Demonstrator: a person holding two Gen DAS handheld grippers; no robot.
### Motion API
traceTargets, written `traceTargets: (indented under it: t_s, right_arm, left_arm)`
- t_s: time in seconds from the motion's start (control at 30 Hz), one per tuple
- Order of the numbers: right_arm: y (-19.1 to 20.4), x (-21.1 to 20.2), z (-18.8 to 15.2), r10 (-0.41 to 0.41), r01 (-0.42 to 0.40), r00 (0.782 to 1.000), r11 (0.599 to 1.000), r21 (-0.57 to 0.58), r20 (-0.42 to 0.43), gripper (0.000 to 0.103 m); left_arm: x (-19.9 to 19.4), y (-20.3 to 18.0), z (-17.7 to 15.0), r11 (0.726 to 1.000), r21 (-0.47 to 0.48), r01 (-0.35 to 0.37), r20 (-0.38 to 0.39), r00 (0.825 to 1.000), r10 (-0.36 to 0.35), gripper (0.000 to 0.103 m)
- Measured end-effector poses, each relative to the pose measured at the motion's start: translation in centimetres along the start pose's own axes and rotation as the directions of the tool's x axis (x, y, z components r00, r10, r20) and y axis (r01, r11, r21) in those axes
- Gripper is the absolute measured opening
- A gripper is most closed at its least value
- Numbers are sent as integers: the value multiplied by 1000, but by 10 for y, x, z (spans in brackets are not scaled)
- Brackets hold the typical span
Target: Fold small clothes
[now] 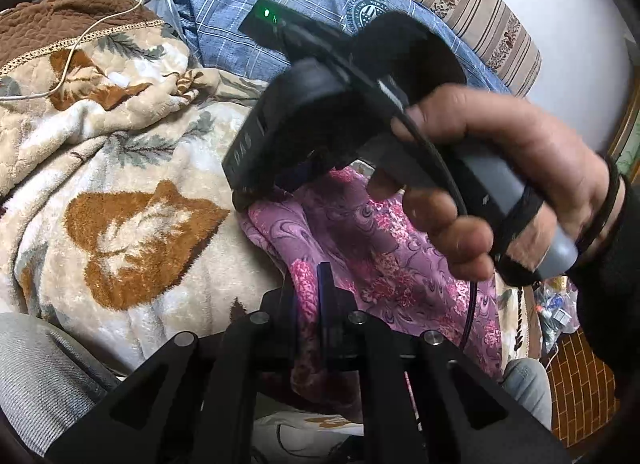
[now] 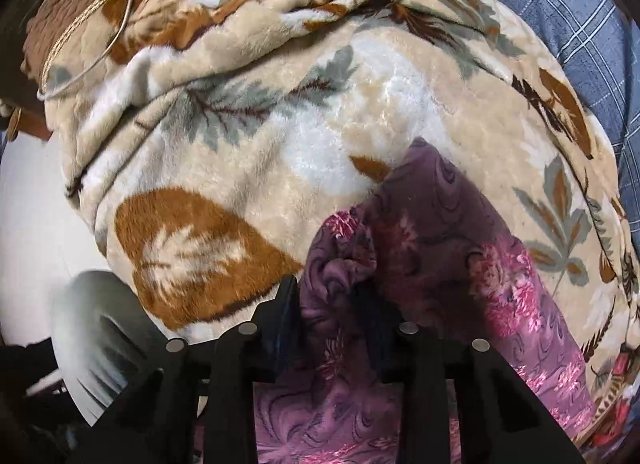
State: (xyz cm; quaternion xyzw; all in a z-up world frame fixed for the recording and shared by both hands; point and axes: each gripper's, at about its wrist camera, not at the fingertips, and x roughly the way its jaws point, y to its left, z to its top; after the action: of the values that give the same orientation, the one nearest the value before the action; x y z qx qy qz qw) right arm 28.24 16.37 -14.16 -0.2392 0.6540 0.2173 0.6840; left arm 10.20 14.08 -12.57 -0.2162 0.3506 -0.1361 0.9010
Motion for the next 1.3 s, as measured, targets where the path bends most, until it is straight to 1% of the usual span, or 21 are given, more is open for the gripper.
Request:
traceTargets:
  t_s: [0.1, 0.2, 0.27, 0.3, 0.33, 0.4, 0.43, 0.5, 0.57, 0.63, 0.67, 0.77, 0.8, 0.83, 0.87, 0.93, 1.03, 1.13, 1.17, 1.23, 1.3]
  right_arm:
    - [-1, 2, -10, 24, -24, 1000, 999, -24, 3, 35]
    - [-3, 6, -10, 67, -67, 998, 998, -6, -17, 46]
    - [6, 10, -9, 34, -37, 998, 997, -68, -43, 52]
    - [12, 12, -10, 4, -9, 999, 995, -103, -45, 50]
    - [19, 14, -13, -55, 49, 998, 988, -148, -36, 38]
    - [26, 13, -20, -150, 147, 989, 966, -212, 3, 19]
    - [22, 6, -23, -127, 130, 992, 973, -190, 25, 17]
    - [3, -21, -38, -35, 47, 994, 991, -121, 103, 15]
    - [-22, -51, -59, 57, -49, 980, 998, -44, 192, 14]
    - [-53, -84, -85, 150, -167, 943, 985, 32, 296, 13]
    - [-72, -101, -104, 203, -243, 910, 968, 68, 362, 12]
    - [-102, -128, -131, 278, -387, 829, 911, 140, 485, 12]
    - [-122, -137, -155, 292, -440, 791, 882, 168, 537, 12]
    - [-134, -138, -161, 294, -462, 775, 868, 183, 560, 12]
    - [-154, -143, -184, 291, -498, 747, 840, 214, 598, 12]
    - [-179, -147, -219, 283, -548, 706, 798, 249, 649, 11]
    - [-215, -135, -270, 254, -602, 664, 739, 302, 703, 11]
    - [-248, -112, -314, 233, -642, 640, 686, 343, 732, 10]
    - [-255, -105, -323, 231, -654, 633, 670, 351, 739, 10]
    - [-272, -87, -342, 249, -698, 598, 629, 342, 762, 10]
    - [-287, -71, -355, 263, -746, 548, 583, 322, 794, 11]
  left_arm:
    - [2, -6, 2, 1000, 12, -9, -7, 1000, 9, 6]
    - [2, -13, 2, 999, 38, -35, -17, 999, 35, 6]
    - [3, -15, 3, 997, 50, -51, -22, 998, 52, 6]
    - [3, -16, 4, 997, 54, -62, -26, 998, 64, 6]
    - [3, -16, 3, 996, 54, -69, -31, 997, 70, 6]
    - [-2, -17, 5, 997, 46, -54, -33, 998, 56, 6]
    - [-7, -19, 6, 998, 49, -45, -30, 998, 47, 5]
    - [-17, -30, 8, 996, 78, -40, -15, 999, 42, 5]
    - [-25, -46, 9, 993, 114, -32, -12, 999, 33, 5]
    - [-37, -71, 12, 987, 162, 1, -7, 1000, 0, 5]
    - [-42, -84, 12, 981, 192, 10, 0, 1000, -10, 5]
    - [-53, -131, 12, 950, 310, 35, 7, 999, -39, 5]
    - [-53, -151, 10, 935, 349, 63, -12, 998, -62, 5]
    - [-50, -164, 10, 923, 376, 87, -34, 996, -80, 2]
    - [-46, -183, 6, 903, 414, 116, -58, 993, -100, 1]
    - [-38, -214, -4, 864, 479, 156, -101, 987, -122, 1]
    - [-20, -255, -24, 802, 548, 237, -180, 970, -164, 0]
    - [5, -279, -45, 762, 578, 292, -262, 951, -166, 0]
    - [15, -284, -51, 753, 574, 320, -304, 938, -167, 0]
    - [42, -290, -65, 752, 549, 365, -388, 908, -158, 0]
    - [60, -291, -72, 763, 525, 377, -434, 890, -141, 0]
